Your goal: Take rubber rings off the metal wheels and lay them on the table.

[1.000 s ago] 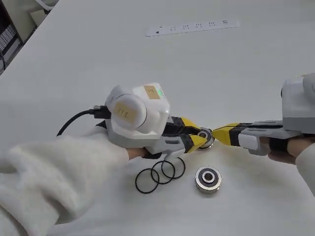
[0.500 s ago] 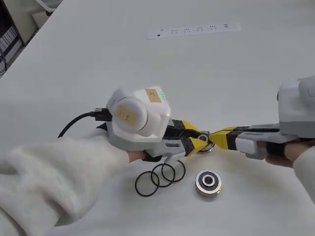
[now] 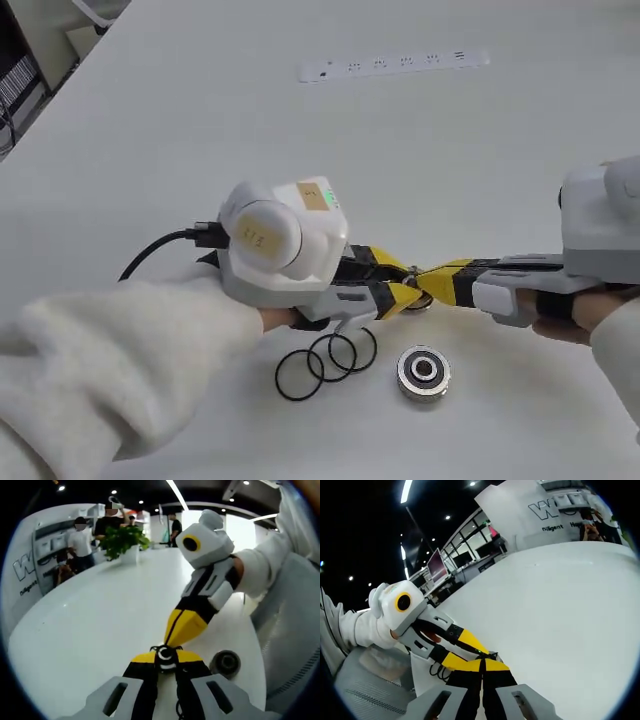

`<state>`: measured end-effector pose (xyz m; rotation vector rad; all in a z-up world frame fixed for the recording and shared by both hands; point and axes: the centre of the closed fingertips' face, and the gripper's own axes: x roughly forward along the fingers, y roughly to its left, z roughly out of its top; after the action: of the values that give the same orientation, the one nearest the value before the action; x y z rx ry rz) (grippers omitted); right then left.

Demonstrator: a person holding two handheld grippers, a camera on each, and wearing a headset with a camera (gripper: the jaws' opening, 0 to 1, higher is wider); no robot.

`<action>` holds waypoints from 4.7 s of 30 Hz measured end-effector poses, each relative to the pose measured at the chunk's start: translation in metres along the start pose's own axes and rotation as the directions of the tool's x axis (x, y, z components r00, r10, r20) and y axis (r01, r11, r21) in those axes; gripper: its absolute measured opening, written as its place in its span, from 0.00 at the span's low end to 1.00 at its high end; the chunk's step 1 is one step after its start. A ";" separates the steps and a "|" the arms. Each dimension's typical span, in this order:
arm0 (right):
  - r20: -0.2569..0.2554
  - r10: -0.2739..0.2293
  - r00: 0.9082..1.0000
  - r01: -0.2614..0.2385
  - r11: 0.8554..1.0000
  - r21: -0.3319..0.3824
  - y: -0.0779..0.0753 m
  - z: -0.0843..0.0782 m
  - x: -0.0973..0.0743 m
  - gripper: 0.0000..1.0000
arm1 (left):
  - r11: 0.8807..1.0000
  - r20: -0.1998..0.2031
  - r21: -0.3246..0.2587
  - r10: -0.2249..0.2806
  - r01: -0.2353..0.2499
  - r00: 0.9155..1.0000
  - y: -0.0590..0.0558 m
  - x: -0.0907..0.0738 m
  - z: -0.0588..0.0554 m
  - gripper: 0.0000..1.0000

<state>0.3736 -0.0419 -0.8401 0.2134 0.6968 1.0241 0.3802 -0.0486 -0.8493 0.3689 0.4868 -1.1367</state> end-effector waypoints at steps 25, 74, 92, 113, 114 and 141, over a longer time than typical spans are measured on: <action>-0.025 -0.051 0.998 0.050 0.999 -0.011 -0.007 0.002 -0.006 0.00 | 1.000 -0.038 -0.017 0.017 -0.017 0.999 0.000 -0.003 0.002 0.16; 0.021 -0.011 1.000 0.014 0.989 -0.147 0.060 0.044 -0.052 0.00 | 0.979 0.022 -0.051 0.199 -0.197 0.980 0.002 -0.219 -0.007 0.65; -0.169 0.078 0.982 -0.120 0.960 -0.254 0.096 0.024 -0.022 0.00 | 0.927 0.028 -0.223 0.317 -0.303 0.948 -0.011 -0.259 -0.058 0.71; -0.353 0.073 0.933 -0.169 0.954 -0.247 0.094 -0.018 0.020 0.00 | 0.898 0.032 -0.284 0.358 -0.335 0.933 -0.024 -0.267 -0.070 0.68; -0.352 0.068 0.934 -0.162 0.955 -0.247 0.092 -0.019 0.021 0.00 | 0.898 0.031 -0.286 0.357 -0.334 0.934 -0.024 -0.267 -0.070 0.68; -0.402 -0.053 0.914 -0.080 0.949 -0.306 0.058 -0.046 0.028 0.00 | 0.900 0.014 -0.287 0.346 -0.328 0.938 -0.032 -0.262 -0.067 0.65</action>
<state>0.3130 0.0050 -0.8604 -0.2870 0.8923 1.1929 0.2509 0.1756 -0.7637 0.1578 0.4974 -0.7262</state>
